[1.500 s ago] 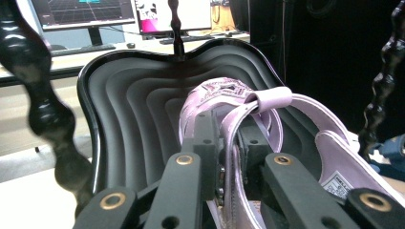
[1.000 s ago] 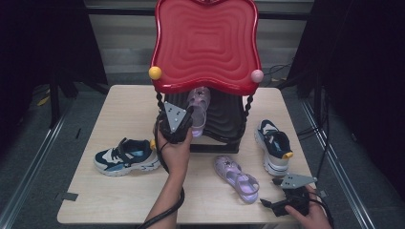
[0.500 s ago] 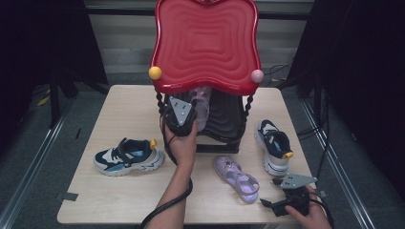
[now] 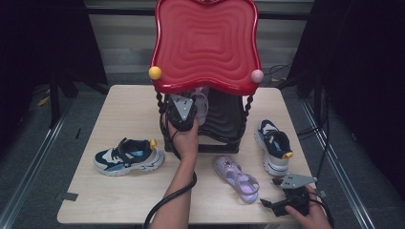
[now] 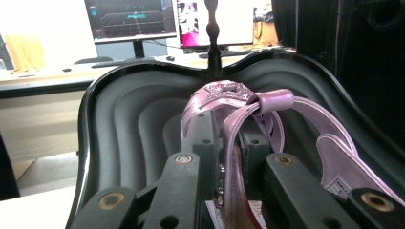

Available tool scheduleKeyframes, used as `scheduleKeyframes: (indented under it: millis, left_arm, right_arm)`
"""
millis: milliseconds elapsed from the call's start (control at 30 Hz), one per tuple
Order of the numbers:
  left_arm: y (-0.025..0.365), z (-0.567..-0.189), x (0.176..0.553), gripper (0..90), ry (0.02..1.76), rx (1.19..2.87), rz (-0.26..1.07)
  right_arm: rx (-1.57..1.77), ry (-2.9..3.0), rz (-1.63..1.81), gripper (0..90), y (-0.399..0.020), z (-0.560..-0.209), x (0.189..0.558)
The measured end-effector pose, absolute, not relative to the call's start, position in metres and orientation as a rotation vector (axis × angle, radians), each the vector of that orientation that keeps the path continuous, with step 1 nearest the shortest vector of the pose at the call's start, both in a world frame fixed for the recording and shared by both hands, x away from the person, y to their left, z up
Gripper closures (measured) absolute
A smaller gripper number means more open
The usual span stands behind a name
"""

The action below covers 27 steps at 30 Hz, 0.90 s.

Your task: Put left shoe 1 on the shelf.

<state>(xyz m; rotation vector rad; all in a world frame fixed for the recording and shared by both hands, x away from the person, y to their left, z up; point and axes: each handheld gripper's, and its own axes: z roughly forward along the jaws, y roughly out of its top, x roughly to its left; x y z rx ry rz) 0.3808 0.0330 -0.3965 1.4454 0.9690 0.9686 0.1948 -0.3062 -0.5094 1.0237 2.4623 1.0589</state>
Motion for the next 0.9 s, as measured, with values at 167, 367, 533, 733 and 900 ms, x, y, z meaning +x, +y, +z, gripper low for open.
scheduleKeyframes:
  millis: [167,367,533,733,900]
  left_arm:
    - [0.036,-0.402,0.381,80.2,0.977,1.466,0.968]
    - [0.038,-0.409,0.380,78.4,0.985,1.491,0.945]
    - [0.038,-0.410,0.378,77.5,0.987,1.504,0.936]
    - [0.039,-0.409,0.375,75.5,0.988,1.516,0.923]
    - [0.041,-0.406,0.371,72.7,0.970,1.555,0.947]
  right_arm:
    - [1.023,2.463,1.060,9.9,-0.306,-0.509,0.195]
    - [1.021,2.463,1.060,9.9,-0.306,-0.509,0.195]
    - [1.022,2.463,1.060,9.9,-0.306,-0.509,0.195]
    - [1.022,2.464,1.060,9.9,-0.306,-0.509,0.195]
    - [1.023,2.463,1.060,9.9,-0.306,-0.509,0.195]
